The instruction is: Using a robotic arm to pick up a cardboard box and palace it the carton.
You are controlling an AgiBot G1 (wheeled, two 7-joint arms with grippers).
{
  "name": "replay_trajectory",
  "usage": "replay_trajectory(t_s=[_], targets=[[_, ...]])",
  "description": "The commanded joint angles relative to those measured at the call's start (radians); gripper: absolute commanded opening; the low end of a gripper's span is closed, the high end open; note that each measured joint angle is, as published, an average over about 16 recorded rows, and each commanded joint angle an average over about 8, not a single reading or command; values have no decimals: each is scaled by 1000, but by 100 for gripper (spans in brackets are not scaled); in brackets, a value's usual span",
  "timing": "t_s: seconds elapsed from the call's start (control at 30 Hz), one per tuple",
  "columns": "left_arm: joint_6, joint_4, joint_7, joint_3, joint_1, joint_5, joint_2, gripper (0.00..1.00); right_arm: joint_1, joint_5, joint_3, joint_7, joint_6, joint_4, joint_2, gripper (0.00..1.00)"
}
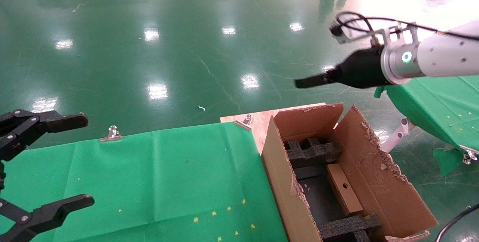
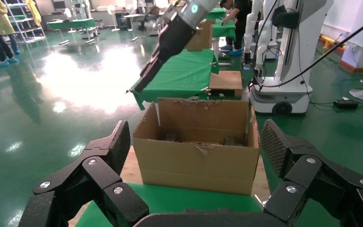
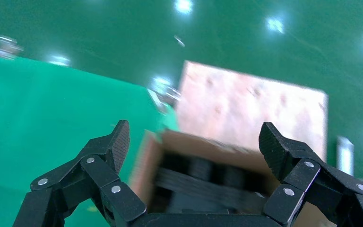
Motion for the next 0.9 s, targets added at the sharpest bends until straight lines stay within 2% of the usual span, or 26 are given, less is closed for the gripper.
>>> replay_trajectory(t_s=[0.03,0.3,0.53,0.67,0.9], targets=[[0,0,0,0,0,0,0,100,30,32,23,-18,-12,53,17,100],[0,0,0,0,0,0,0,100,79,129,74,-60,-58,134,43,100],[0,0,0,0,0,0,0,100,59,116,73,-59,-55,117,38,100],[0,0,0,0,0,0,0,100,17,133,124,-102,-77,114,35,100],[0,0,0,0,0,0,0,100,-117,193,293,-243,-153,106,24,100]])
